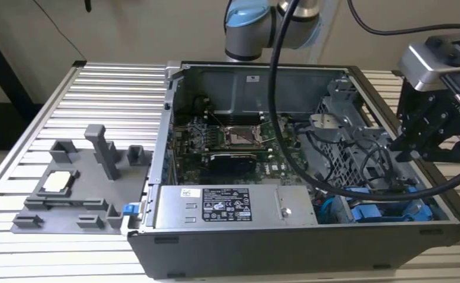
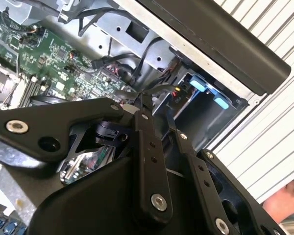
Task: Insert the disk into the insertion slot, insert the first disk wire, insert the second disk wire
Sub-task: 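Insert the first disk wire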
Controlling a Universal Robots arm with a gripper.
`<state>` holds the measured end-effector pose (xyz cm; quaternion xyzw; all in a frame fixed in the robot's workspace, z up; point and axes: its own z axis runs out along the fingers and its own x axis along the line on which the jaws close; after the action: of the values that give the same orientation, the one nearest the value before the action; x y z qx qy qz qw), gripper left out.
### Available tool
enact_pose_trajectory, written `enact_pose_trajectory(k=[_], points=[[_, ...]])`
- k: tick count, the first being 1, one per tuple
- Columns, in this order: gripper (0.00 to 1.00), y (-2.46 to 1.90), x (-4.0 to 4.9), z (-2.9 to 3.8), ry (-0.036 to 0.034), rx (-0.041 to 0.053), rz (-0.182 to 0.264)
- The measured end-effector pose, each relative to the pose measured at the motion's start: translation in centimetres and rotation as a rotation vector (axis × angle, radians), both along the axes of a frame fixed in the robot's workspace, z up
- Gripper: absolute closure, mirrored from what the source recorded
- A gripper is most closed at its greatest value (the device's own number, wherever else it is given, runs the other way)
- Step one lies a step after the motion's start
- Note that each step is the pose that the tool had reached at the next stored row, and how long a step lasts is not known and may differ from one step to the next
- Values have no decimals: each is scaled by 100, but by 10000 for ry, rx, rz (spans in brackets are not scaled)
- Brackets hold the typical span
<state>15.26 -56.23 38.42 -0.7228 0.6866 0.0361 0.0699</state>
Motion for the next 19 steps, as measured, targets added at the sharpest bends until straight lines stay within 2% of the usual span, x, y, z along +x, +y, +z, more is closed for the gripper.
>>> enact_pose_trajectory(k=[6, 10, 13, 19], points=[[74, 141, -3, -2, 0, -2, -1], [74, 213, -8, -3, -1, -2, -3], [74, 230, -50, -4, 0, -1, -3], [74, 235, -206, -6, -4, -1, -4]])
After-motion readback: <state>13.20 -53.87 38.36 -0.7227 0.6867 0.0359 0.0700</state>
